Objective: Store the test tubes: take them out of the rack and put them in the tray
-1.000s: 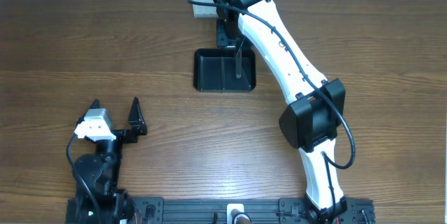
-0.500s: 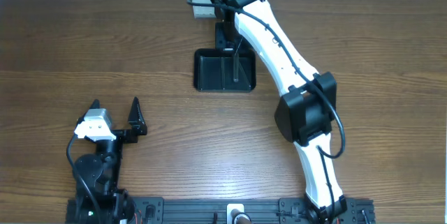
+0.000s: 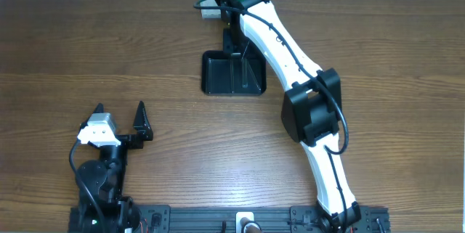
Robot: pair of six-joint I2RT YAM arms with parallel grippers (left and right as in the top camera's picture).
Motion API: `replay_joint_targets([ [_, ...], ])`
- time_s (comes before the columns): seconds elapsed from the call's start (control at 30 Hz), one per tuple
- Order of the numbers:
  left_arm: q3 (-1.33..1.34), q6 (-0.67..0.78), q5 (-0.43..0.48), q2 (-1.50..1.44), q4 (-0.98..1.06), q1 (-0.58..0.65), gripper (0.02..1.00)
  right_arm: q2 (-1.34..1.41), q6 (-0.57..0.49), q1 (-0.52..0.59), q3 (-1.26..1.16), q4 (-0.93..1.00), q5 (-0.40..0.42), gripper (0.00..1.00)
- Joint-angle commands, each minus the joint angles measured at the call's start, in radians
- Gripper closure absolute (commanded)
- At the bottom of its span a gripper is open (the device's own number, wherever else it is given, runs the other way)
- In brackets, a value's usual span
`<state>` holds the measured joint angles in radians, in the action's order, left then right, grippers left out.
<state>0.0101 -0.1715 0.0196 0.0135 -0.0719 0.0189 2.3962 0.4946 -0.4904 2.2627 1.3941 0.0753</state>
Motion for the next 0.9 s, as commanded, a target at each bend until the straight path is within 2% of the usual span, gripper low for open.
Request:
replay_joint_targets([
  [0.03, -0.004, 0.019, 0.010, -0.008, -0.005, -0.004, 0.020, 0.049, 0.006, 0.005, 0.013, -0.003, -0.023, 0.947],
  [0.5, -0.004, 0.019, 0.010, -0.008, -0.005, -0.004, 0.020, 0.108, 0.006, 0.005, 0.013, -0.015, -0.031, 0.930],
  [0.9, -0.004, 0.019, 0.010, -0.008, -0.005, -0.004, 0.020, 0.110, 0.006, 0.005, 0.013, -0.035, -0.032, 0.733],
])
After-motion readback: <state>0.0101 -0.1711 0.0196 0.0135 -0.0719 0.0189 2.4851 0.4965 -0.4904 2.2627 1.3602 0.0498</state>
